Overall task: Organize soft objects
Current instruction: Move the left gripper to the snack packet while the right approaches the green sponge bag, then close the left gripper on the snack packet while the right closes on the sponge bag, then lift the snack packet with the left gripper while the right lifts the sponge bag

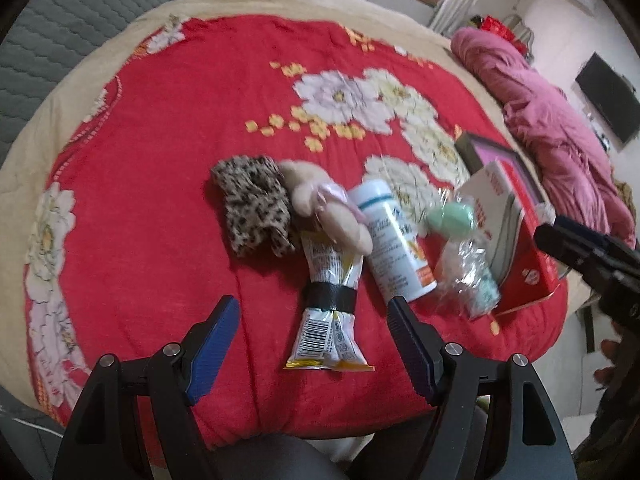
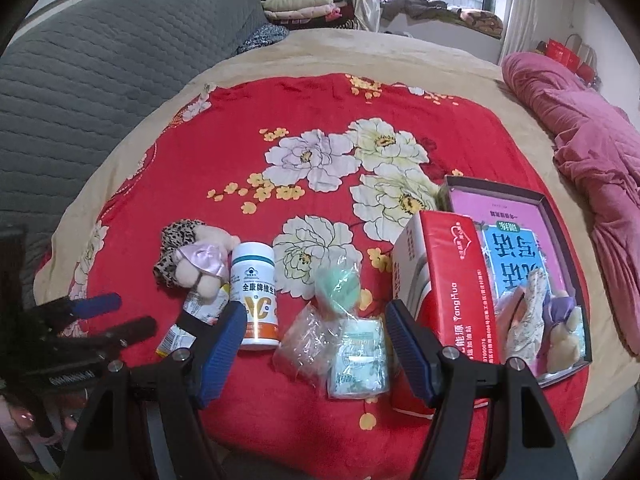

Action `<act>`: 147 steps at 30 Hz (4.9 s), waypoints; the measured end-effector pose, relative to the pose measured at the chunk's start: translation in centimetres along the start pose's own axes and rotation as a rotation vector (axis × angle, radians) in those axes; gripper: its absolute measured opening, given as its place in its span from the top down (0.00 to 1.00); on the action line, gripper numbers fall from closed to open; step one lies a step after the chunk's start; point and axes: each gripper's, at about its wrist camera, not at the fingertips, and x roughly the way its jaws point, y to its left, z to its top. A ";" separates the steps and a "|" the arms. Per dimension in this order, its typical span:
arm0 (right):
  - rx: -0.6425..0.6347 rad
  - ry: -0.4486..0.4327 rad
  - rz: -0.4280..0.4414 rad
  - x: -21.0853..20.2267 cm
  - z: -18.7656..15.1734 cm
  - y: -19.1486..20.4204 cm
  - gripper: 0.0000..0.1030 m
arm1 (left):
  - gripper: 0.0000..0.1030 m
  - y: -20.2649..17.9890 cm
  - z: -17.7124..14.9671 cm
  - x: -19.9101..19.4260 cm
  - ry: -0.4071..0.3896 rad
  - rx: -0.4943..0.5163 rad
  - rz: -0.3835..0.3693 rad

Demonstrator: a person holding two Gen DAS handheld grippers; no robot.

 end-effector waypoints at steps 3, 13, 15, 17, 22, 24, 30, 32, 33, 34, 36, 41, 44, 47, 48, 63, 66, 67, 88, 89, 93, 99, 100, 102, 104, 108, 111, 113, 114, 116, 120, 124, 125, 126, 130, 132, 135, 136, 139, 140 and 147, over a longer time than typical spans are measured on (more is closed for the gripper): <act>-0.007 0.012 -0.004 0.7 0.0 -0.2 0.31 | 0.25 -0.2 -0.1 1.4 0.026 0.005 0.000; -0.006 0.053 -0.020 3.5 0.2 -0.9 0.31 | 0.25 -0.8 0.4 3.7 0.062 0.029 0.009; -0.011 0.060 -0.025 4.1 0.3 -0.8 0.31 | 0.25 -0.8 0.3 4.1 0.071 0.032 0.012; -0.020 0.068 -0.028 4.7 0.5 -0.7 0.31 | 0.25 -0.9 0.2 4.6 0.081 0.037 0.014; -0.031 0.087 -0.042 6.2 0.9 -0.6 0.31 | 0.25 -0.8 0.1 5.7 0.101 0.031 0.014; -0.020 0.093 -0.036 6.7 1.0 -0.8 0.31 | 0.25 -0.7 0.1 6.1 0.106 0.028 0.019; -0.015 0.104 -0.040 7.5 1.3 -1.1 0.31 | 0.25 -0.5 0.2 7.1 0.123 0.010 -0.002; -0.010 0.113 -0.039 7.9 1.3 -1.3 0.31 | 0.25 -0.7 0.3 7.3 0.123 0.017 -0.007; -0.009 0.116 -0.037 8.0 1.2 -1.3 0.31 | 0.25 -0.8 0.4 7.4 0.123 0.022 -0.005; -0.010 0.118 -0.038 8.1 1.2 -1.3 0.31 | 0.25 -1.0 0.5 7.5 0.122 0.025 -0.004; -0.017 0.122 -0.044 8.4 1.1 -1.3 0.31 | 0.25 -1.2 0.6 7.6 0.122 0.026 -0.010; -0.010 0.141 -0.051 9.4 1.0 -1.5 0.31 | 0.25 -1.8 0.7 8.0 0.126 0.048 -0.022; -0.014 0.149 -0.059 10.0 1.1 -1.4 0.31 | 0.36 -2.0 0.9 8.1 0.125 0.053 -0.021; -0.010 0.157 -0.063 10.6 1.2 -1.5 0.31 | 0.36 -1.8 1.0 8.2 0.128 0.047 -0.053; -0.013 0.157 -0.076 10.8 1.3 -1.5 0.31 | 0.38 -1.7 1.1 8.2 0.129 0.040 -0.063; -0.124 0.178 -0.162 12.4 1.9 -0.4 0.31 | 0.46 -1.7 1.3 8.9 0.133 0.026 -0.046; -0.153 0.197 -0.175 12.8 1.9 0.1 0.31 | 0.46 -1.7 1.4 9.0 0.135 0.020 -0.049; -0.161 0.207 -0.182 12.9 1.9 0.2 0.31 | 0.46 -1.7 1.4 9.0 0.135 0.017 -0.051; -0.096 0.191 -0.067 11.7 2.3 0.0 0.56 | 0.57 -1.0 1.3 8.9 0.125 -0.001 -0.021; -0.090 0.188 -0.063 11.6 2.4 -0.1 0.56 | 0.58 -1.0 1.2 8.9 0.124 -0.002 -0.021; -0.044 0.182 -0.022 11.0 2.4 -0.7 0.56 | 0.58 -0.9 1.2 8.5 0.116 -0.014 -0.031; -0.018 0.153 0.003 10.1 2.5 -0.9 0.57 | 0.59 -0.5 0.9 7.6 0.108 -0.034 -0.053; -0.015 0.150 0.011 10.0 2.6 -0.9 0.57 | 0.59 -0.4 0.8 7.5 0.111 -0.037 -0.056; -0.013 0.141 0.011 9.7 2.7 -0.9 0.57 | 0.59 -0.3 0.5 7.2 0.112 -0.045 -0.054; -0.013 0.135 0.013 9.4 2.8 -0.8 0.57 | 0.59 -0.1 0.3 7.0 0.116 -0.050 -0.059; 0.001 0.118 0.011 8.7 3.0 -1.0 0.57 | 0.59 -0.2 0.1 6.1 0.106 -0.046 -0.067; 0.005 0.112 0.000 8.1 3.1 -1.3 0.57 | 0.59 -0.6 0.0 5.7 0.110 -0.037 -0.067; 0.014 0.111 -0.001 7.8 3.1 -1.6 0.57 | 0.59 -0.8 0.0 5.6 0.112 -0.032 -0.067; 0.021 0.107 0.003 7.5 3.1 -1.8 0.57 | 0.59 -0.9 -0.1 5.5 0.111 -0.031 -0.066; 0.025 0.096 0.003 6.9 3.1 -2.0 0.57 | 0.59 -1.2 -0.2 5.1 0.108 -0.024 -0.067; 0.032 0.078 0.009 5.8 3.0 -2.3 0.57 | 0.59 -1.4 -0.3 4.5 0.103 -0.020 -0.065; 0.033 0.068 0.011 4.9 2.9 -2.2 0.57 | 0.59 -1.5 -0.5 3.7 0.093 -0.018 -0.061; 0.032 0.065 0.012 4.7 2.8 -2.2 0.57 | 0.59 -1.6 -0.5 3.5 0.090 -0.018 -0.059; 0.030 0.062 0.012 4.4 2.8 -2.1 0.57 | 0.59 -1.6 -0.5 3.3 0.087 -0.019 -0.061; 0.029 0.050 0.017 3.5 2.5 -2.0 0.57 | 0.59 -1.9 -0.4 2.2 0.071 -0.014 -0.062; 0.033 0.042 0.021 2.9 2.4 -2.0 0.57 | 0.59 -2.2 -0.5 1.7 0.064 -0.006 -0.064; 0.037 0.030 0.026 2.2 2.3 -2.0 0.57 | 0.59 -2.8 -0.4 0.9 0.053 0.007 -0.064; 0.037 0.027 0.027 2.0 2.3 -2.0 0.57 | 0.59 -3.0 -0.4 0.6 0.045 0.010 -0.064; 0.039 0.010 0.031 1.1 2.2 -2.2 0.57 | 0.59 -3.5 -0.3 -0.1 0.033 0.015 -0.067; 0.041 0.005 0.032 0.8 2.2 -2.3 0.57 | 0.59 -3.6 -0.3 -0.4 0.029 0.018 -0.066; 0.063 -0.029 0.028 -1.3 2.1 -3.6 0.57 | 0.59 -5.3 0.1 -2.4 -0.011 0.041 -0.079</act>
